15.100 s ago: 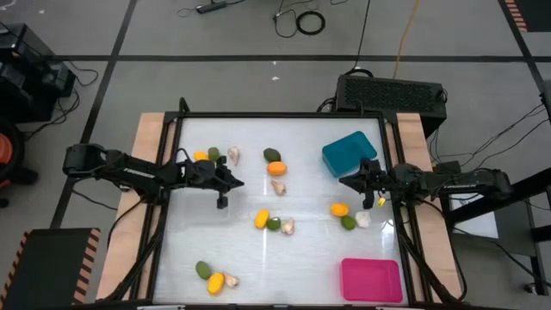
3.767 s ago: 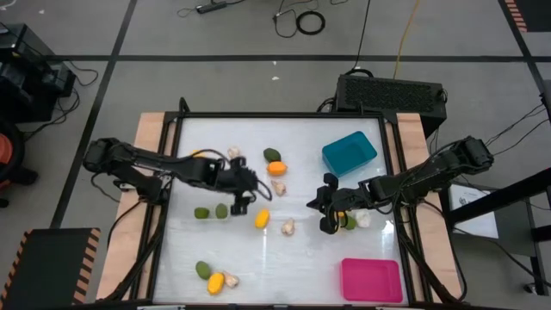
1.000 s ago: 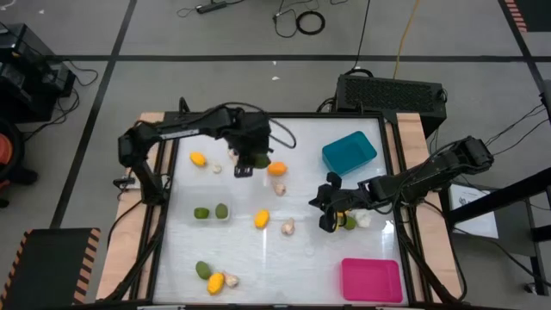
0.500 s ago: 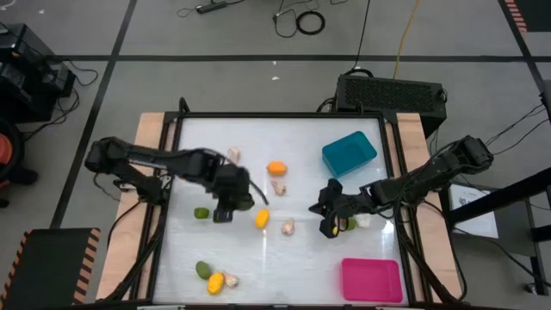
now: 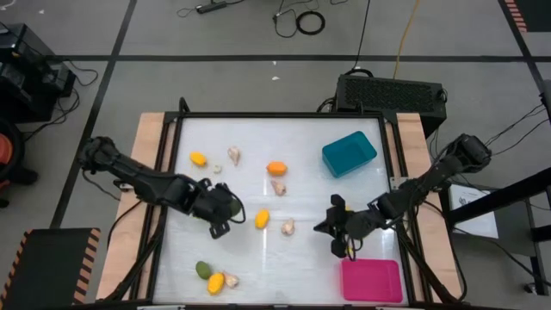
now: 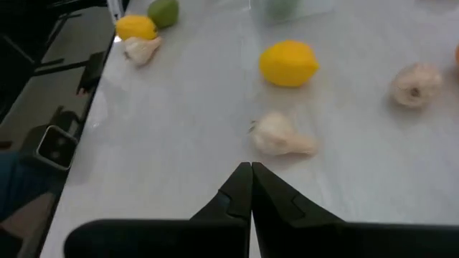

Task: Sort produce into baskets
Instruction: Put the green lime into the transparent bin

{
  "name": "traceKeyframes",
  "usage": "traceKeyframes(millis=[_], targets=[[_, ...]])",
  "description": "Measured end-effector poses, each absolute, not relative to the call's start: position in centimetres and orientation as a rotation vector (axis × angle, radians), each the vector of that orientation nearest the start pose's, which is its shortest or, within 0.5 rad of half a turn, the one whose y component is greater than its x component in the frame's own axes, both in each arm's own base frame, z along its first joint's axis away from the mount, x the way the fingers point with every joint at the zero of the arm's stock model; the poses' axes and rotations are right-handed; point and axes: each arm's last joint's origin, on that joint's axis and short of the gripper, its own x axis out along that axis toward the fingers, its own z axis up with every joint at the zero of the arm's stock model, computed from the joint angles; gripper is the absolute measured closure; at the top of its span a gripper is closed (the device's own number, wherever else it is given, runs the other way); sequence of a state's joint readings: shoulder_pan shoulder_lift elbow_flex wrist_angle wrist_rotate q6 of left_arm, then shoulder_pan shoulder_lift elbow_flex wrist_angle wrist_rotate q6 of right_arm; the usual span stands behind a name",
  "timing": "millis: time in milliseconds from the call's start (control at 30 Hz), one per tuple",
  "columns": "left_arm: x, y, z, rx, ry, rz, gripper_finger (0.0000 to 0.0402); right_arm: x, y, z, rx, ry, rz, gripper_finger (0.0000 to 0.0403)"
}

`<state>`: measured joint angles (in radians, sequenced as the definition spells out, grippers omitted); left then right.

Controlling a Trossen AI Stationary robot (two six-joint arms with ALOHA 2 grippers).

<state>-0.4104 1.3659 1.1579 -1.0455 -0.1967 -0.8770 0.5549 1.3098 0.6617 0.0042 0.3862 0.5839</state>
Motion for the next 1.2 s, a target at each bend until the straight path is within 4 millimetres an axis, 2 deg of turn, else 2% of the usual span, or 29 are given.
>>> traceKeyframes(millis=[300, 533, 700, 833, 933, 1067, 1200], targets=[[20.9, -11.0, 27.5, -0.54, 1.226, 0.532, 0.0203, 22.6, 13.0, 20.5, 0.208, 0.539, -0.026, 0.0403], [19.8, -9.7, 26.7, -0.537, 1.26, 0.87, 0.0203, 22.6, 13.0, 20.5, 0.193, 0.541, -0.019, 0.0403], [20.1, -9.0, 25.9, -0.571, 1.358, 0.856, 0.0203, 22.6, 13.0, 20.5, 0.194, 0.543, -0.014, 0.0403], [19.6, -7.8, 24.0, -0.556, 1.464, 0.888, 0.0203, 22.6, 13.0, 20.5, 0.188, 0.543, -0.012, 0.0403], [19.4, -7.0, 22.6, -0.551, 1.563, 0.841, 0.0203, 22.6, 13.0, 20.5, 0.184, 0.543, -0.01, 0.0403], [19.5, -6.6, 21.8, -0.533, 1.573, 0.798, 0.02, 22.6, 13.0, 20.5, 0.184, 0.544, -0.01, 0.0403], [19.6, -6.2, 21.6, -0.511, 1.574, 0.788, 0.0175, 22.6, 13.0, 20.5, 0.18, 0.544, -0.009, 0.0403]])
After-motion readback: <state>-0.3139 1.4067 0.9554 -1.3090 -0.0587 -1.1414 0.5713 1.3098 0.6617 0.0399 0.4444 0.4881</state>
